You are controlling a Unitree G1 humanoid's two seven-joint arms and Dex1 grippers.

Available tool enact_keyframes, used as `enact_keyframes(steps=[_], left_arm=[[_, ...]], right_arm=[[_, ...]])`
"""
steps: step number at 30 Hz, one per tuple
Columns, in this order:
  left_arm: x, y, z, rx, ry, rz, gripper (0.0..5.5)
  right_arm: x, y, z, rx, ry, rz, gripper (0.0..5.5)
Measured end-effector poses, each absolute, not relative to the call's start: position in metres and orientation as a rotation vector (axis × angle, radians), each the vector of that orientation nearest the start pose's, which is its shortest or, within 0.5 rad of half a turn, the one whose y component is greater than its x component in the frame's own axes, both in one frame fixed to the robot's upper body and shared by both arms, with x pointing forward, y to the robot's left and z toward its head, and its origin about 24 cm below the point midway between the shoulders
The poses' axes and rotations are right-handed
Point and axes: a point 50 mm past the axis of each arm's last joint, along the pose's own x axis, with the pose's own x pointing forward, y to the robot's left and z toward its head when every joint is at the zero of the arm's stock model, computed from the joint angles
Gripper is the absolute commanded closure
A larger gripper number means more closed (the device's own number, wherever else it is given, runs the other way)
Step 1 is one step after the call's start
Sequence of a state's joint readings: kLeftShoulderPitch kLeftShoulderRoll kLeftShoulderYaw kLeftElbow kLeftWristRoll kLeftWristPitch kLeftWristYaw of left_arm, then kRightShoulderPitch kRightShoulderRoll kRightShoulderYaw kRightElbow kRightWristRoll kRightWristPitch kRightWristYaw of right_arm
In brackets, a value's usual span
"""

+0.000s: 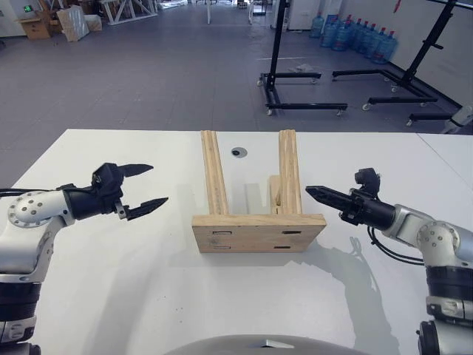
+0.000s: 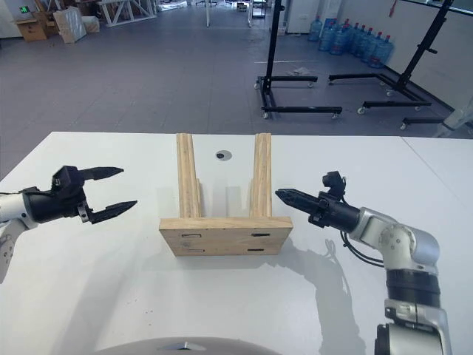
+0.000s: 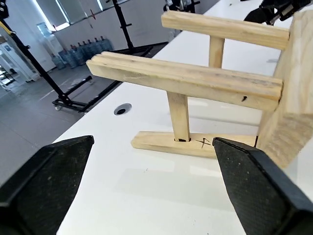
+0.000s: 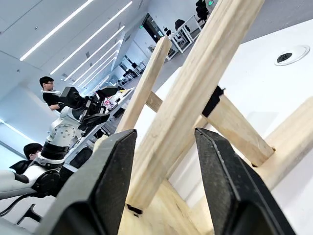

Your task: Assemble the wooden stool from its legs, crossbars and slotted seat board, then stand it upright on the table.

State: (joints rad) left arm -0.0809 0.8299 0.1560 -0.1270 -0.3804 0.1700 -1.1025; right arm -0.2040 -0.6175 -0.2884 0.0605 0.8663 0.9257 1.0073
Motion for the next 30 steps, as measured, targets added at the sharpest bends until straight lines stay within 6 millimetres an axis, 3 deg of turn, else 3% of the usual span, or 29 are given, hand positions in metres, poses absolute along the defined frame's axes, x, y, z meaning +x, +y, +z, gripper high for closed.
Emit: enact_keyframes(steps=[3, 6, 8, 10, 12, 14, 18, 26, 30], left_arm=[[0.227, 0.253, 0.113, 0.468, 0.285, -1.045, 1.03], [0.216, 0.254, 0.097, 0.449, 0.362, -1.078, 1.03], [0.210, 0.250, 0.090, 0.443, 0.391, -1.124, 1.03], [0.210, 0.240, 0.089, 0.455, 0.385, -1.171, 1.03], [0.213, 0.229, 0.086, 0.441, 0.358, -1.204, 1.03], [0.218, 0.210, 0.081, 0.410, 0.314, -1.248, 1.03], [0.224, 0.195, 0.071, 0.366, 0.298, -1.262, 1.03], [0.234, 0.185, 0.054, 0.309, 0.328, -1.293, 1.03], [0.237, 0.178, 0.055, 0.274, 0.303, -1.335, 1.62]], right_arm=[[0.247, -0.260, 0.094, 0.337, 0.289, 0.821, 3.33], [0.246, -0.275, 0.089, 0.037, 0.225, 0.756, 3.33], [0.244, -0.287, 0.089, -0.196, 0.214, 0.794, 3.33], [0.240, -0.290, 0.088, -0.304, 0.267, 0.901, 3.03], [0.237, -0.283, 0.083, -0.319, 0.294, 0.995, 2.69], [0.234, -0.274, 0.075, -0.315, 0.336, 1.083, 2.65], [0.235, -0.268, 0.072, -0.313, 0.347, 1.125, 2.65], [0.229, -0.260, 0.063, -0.249, 0.453, 1.270, 2.65], [0.239, -0.250, 0.068, -0.248, 0.403, 1.295, 2.63]])
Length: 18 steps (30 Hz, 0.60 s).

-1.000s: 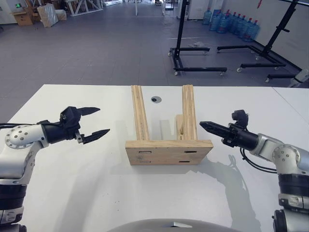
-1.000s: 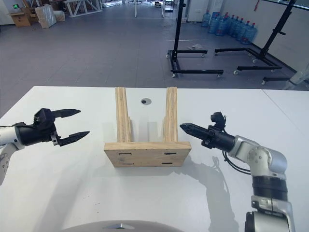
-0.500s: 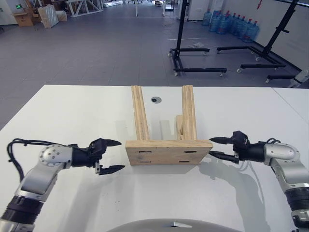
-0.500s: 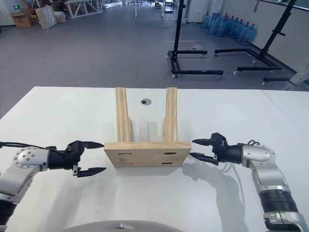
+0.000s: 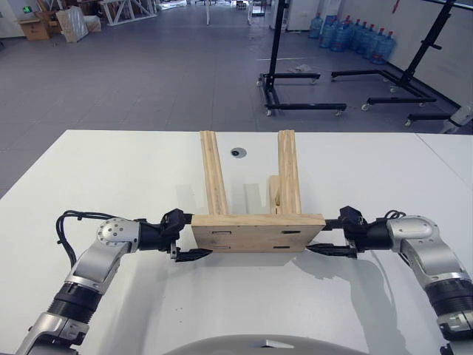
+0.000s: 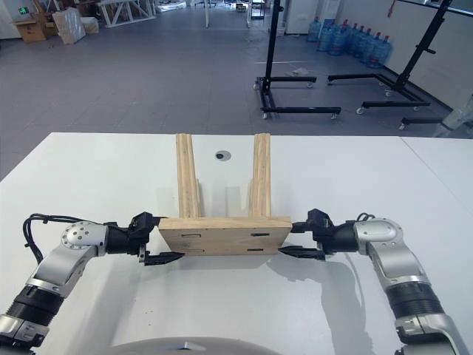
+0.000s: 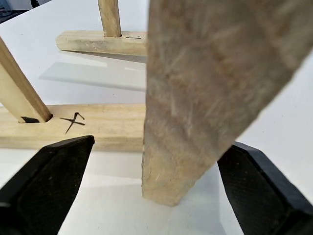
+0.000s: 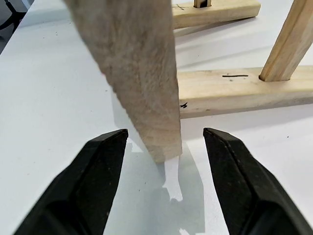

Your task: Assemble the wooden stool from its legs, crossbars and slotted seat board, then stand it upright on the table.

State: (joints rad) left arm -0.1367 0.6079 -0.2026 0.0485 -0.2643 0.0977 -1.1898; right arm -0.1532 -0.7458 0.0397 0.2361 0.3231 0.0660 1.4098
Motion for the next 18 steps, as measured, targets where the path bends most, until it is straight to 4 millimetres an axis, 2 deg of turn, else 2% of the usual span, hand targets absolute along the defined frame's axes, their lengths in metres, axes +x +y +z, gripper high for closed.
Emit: enact_keyframes(steps=[4, 11, 14, 18], left_arm=[[0.236, 0.176, 0.057, 0.233, 0.287, -1.368, 2.26], [0.235, 0.173, 0.058, 0.185, 0.267, -1.396, 3.29], [0.237, 0.175, 0.059, 0.185, 0.262, -1.379, 3.71], [0.236, 0.176, 0.060, 0.183, 0.260, -1.399, 3.83]], right_arm=[[0.240, -0.244, 0.063, -0.203, 0.386, 1.304, 2.63], [0.240, -0.236, 0.058, -0.140, 0.377, 1.343, 3.81], [0.239, -0.235, 0.057, -0.146, 0.368, 1.369, 3.90], [0.238, -0.235, 0.057, -0.125, 0.373, 1.378, 3.90]])
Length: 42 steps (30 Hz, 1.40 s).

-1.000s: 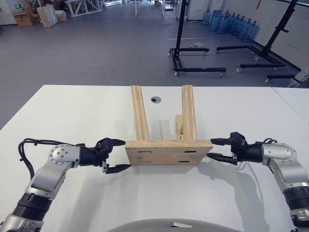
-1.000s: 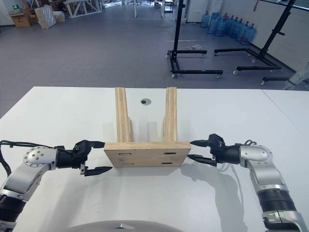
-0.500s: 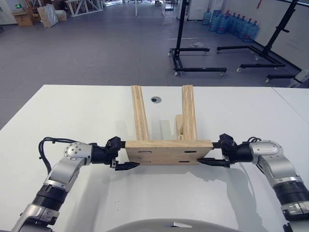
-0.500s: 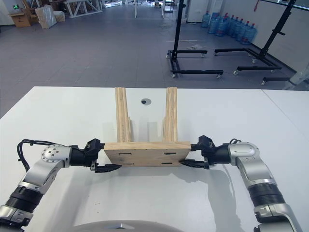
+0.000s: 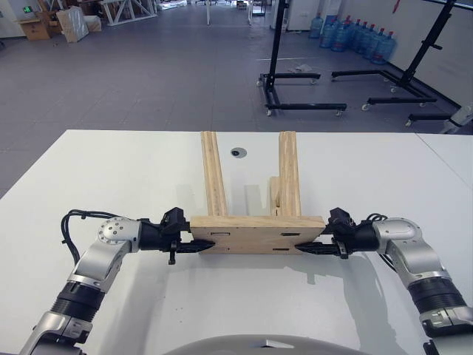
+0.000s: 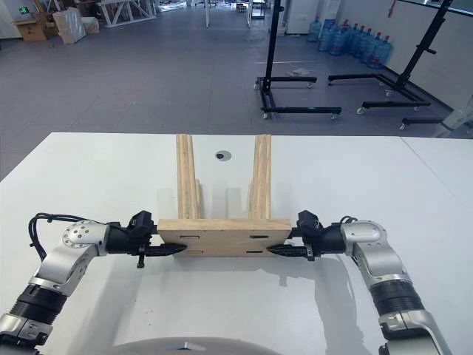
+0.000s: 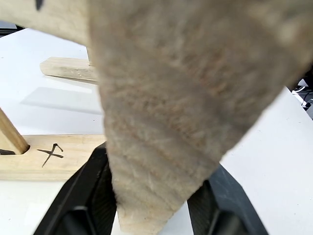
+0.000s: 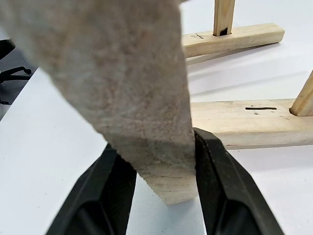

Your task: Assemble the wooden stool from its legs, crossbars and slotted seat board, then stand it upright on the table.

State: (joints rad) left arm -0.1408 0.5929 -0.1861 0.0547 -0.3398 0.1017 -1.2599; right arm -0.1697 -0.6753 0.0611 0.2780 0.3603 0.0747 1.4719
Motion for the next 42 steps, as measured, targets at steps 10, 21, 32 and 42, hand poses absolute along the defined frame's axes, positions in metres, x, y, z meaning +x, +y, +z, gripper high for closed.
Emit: enact_keyframes(steps=[10, 21, 32, 42], left_arm=[[0.215, 0.192, 0.101, -0.241, 0.097, -1.380, 3.94], [0.213, 0.177, 0.161, -0.813, -0.170, -1.176, 4.00], [0.229, 0.151, 0.178, -1.017, -0.106, -0.846, 3.97], [0.259, 0.162, 0.184, -1.040, -0.093, -0.397, 3.97]], right_arm=[[0.229, -0.228, 0.113, 0.346, 0.229, 1.395, 3.90], [0.204, -0.206, 0.170, 0.927, 0.094, 1.268, 4.18], [0.207, -0.182, 0.182, 1.316, -0.106, 0.797, 4.18], [0.191, -0.155, 0.165, 1.361, 0.083, 0.661, 4.18]])
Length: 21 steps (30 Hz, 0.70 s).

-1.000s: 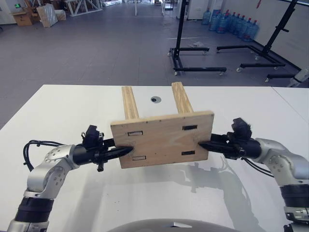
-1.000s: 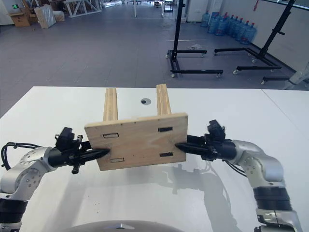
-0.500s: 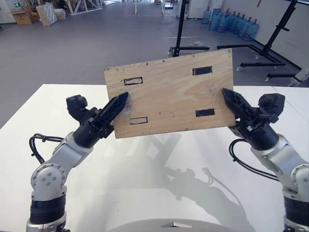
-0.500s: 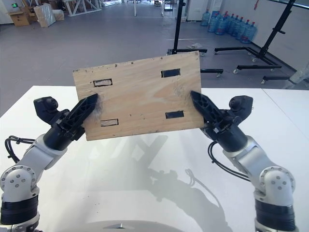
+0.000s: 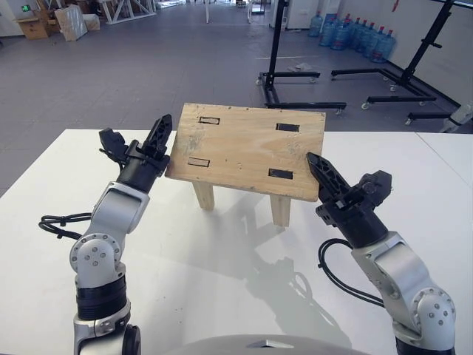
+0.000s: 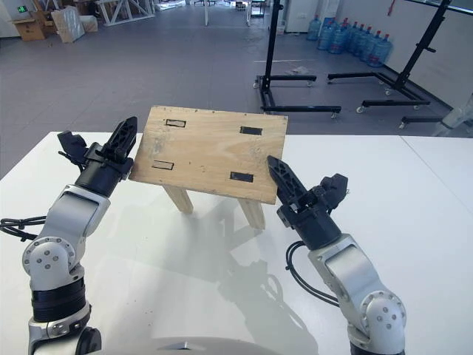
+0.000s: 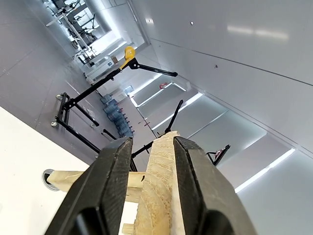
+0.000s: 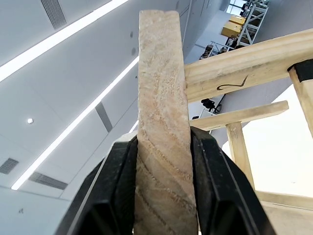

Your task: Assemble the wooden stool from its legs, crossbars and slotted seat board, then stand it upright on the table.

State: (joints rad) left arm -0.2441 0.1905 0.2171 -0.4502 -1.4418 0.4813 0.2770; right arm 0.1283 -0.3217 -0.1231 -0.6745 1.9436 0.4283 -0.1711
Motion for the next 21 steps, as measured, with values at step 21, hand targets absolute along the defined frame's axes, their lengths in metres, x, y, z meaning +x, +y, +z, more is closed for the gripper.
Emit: enact_keyframes(steps=[21], left_arm=[[0.263, 0.136, 0.194, -1.073, -0.114, -0.500, 3.97]], right_arm=[[0.243, -0.161, 0.173, 1.577, 0.123, 0.344, 4.18]])
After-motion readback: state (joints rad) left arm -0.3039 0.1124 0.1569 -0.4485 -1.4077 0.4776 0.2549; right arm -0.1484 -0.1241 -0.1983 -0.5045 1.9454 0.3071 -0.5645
